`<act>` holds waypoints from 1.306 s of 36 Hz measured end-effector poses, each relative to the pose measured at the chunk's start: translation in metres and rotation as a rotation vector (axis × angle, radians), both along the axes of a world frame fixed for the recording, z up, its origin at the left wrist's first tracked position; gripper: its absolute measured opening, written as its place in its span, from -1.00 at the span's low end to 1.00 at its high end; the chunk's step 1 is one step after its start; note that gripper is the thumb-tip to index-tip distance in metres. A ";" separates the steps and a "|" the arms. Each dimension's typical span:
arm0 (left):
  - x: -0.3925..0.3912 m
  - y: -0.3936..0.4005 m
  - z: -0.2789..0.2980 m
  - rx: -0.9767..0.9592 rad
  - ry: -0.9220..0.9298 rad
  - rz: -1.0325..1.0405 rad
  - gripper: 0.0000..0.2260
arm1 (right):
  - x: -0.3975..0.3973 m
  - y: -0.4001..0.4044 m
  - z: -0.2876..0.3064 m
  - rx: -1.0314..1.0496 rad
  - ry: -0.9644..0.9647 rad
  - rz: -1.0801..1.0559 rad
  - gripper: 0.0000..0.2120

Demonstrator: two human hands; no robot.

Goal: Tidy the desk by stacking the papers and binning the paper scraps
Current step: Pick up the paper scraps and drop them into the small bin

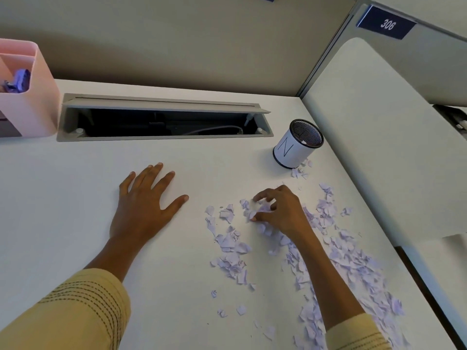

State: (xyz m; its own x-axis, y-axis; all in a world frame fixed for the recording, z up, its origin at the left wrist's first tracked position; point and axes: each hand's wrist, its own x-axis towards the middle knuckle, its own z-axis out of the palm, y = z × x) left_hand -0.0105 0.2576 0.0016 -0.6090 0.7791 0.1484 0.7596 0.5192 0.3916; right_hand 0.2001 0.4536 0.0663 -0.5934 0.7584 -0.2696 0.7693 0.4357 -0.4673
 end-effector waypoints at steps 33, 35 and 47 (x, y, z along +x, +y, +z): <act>-0.001 0.000 -0.001 -0.014 -0.022 0.003 -0.32 | -0.028 0.119 0.087 0.258 0.468 -0.359 -0.86; -0.001 0.000 -0.001 -0.013 -0.020 0.001 -0.32 | -0.030 0.123 0.084 0.232 0.436 -0.342 -0.87; 0.000 0.000 0.001 0.004 -0.026 0.009 -0.33 | -0.022 0.024 0.054 0.020 0.325 0.050 -0.63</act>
